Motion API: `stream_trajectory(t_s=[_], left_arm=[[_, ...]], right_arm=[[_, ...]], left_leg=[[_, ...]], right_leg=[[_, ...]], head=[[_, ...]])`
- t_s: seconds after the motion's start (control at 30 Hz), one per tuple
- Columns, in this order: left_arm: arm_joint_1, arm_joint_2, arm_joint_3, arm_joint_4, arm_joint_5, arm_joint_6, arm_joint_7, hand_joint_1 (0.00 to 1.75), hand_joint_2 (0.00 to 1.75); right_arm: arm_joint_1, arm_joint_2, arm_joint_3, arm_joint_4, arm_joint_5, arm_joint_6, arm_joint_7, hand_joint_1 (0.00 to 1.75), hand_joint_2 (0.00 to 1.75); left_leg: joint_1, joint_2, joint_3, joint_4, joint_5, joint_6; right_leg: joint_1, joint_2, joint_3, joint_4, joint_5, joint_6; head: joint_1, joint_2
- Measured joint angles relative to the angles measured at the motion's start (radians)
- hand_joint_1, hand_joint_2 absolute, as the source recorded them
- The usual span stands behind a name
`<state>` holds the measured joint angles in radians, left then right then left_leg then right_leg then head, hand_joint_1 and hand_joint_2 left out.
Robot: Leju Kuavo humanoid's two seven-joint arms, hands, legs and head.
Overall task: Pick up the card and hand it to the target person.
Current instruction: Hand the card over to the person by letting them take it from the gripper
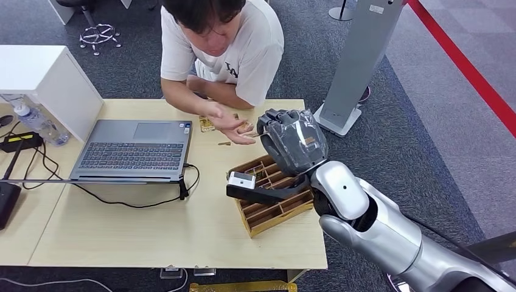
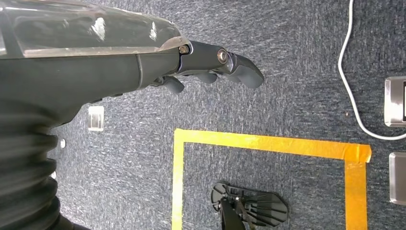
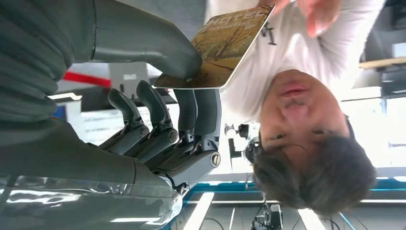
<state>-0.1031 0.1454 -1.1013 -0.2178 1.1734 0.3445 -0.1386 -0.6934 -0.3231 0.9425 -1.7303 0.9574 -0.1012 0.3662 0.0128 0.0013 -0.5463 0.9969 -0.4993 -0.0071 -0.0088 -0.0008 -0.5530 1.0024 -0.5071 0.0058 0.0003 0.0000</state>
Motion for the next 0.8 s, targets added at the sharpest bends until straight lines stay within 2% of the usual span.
stream_trajectory(t_s=[0.37,0.4,0.5,0.53,0.8], left_arm=[[-0.001,0.0,0.0,0.0,0.0,0.0,-0.006,0.0,1.75],[-0.001,0.0,0.0,0.0,0.0,0.0,-0.006,0.0,1.31],[-0.001,0.0,0.0,0.0,-0.004,0.0,-0.006,0.0,0.0],[-0.001,0.0,0.0,0.0,-0.009,0.0,-0.006,0.0,0.0],[-0.001,0.0,0.0,0.0,-0.009,0.009,-0.012,0.0,0.0]], right_arm=[[0.064,0.016,0.0,0.024,-0.058,-0.1,-0.099,1.52,1.75],[0.068,0.018,0.002,0.032,-0.058,-0.104,-0.102,1.24,1.75],[0.078,0.027,0.006,0.054,-0.057,-0.111,-0.11,0.1,1.75],[0.081,0.03,0.007,0.061,-0.057,-0.115,-0.113,0.0,1.75],[0.103,0.042,0.006,0.102,-0.108,-0.156,-0.121,0.0,1.75]], left_leg=[[0.0,0.0,0.0,0.0,0.0,0.0],[0.0,0.0,0.0,0.0,0.0,0.0],[0.0,0.0,-0.001,0.0,0.0,0.0],[0.0,0.0,-0.001,0.0,0.0,0.0],[0.0,0.0,0.0,0.0,0.0,0.0]], right_leg=[[0.0,0.0,0.0,0.0,0.0,0.0],[0.0,0.0,0.0,0.0,0.0,0.0],[0.0,0.0,0.0,0.0,0.0,0.0],[0.0,0.0,0.0,0.0,0.0,0.0],[0.0,0.0,0.0,0.0,0.0,0.0]], head=[[-0.001,0.0],[-0.001,0.0],[0.0,0.0],[0.0,0.0],[0.0,0.0]])
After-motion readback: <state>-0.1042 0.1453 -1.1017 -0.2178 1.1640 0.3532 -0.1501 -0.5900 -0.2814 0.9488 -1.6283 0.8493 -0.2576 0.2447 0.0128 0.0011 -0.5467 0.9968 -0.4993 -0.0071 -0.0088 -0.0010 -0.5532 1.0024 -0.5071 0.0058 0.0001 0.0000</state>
